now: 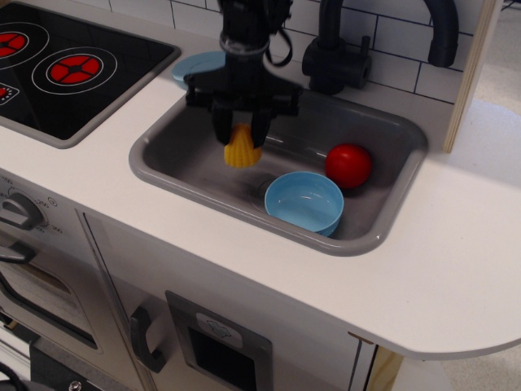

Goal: Take corn out of bowl sink

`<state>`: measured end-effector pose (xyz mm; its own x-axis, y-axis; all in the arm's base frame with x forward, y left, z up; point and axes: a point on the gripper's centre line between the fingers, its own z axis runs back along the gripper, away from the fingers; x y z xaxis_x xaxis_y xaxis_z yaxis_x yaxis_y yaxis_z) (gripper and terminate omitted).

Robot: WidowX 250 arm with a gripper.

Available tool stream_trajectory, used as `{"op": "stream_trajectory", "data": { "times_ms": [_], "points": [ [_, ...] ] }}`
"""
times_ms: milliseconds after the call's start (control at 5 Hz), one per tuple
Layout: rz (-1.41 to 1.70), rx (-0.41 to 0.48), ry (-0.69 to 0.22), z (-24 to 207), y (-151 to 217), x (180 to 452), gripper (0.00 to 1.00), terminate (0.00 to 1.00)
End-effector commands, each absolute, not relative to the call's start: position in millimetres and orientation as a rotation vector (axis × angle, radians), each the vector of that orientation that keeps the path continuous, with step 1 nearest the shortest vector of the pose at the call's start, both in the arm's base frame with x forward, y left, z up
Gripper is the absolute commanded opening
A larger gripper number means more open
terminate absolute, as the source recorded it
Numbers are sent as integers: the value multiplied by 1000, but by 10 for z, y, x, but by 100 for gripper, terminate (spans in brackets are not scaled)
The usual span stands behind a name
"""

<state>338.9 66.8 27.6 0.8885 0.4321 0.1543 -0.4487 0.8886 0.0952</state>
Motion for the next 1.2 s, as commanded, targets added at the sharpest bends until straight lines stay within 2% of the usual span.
{"op": "stream_trajectory", "data": {
  "times_ms": [0,200,400,600,1000],
  "points": [
    [470,182,-194,241,810,3557,0,0],
    [488,170,-198,298,836,3581,0,0],
    [483,166,-194,344,819,3602,100,0],
    [480,153,-187,422,804,3571,100,0],
    [441,132,-239,900,608,3481,100,0]
  ]
}}
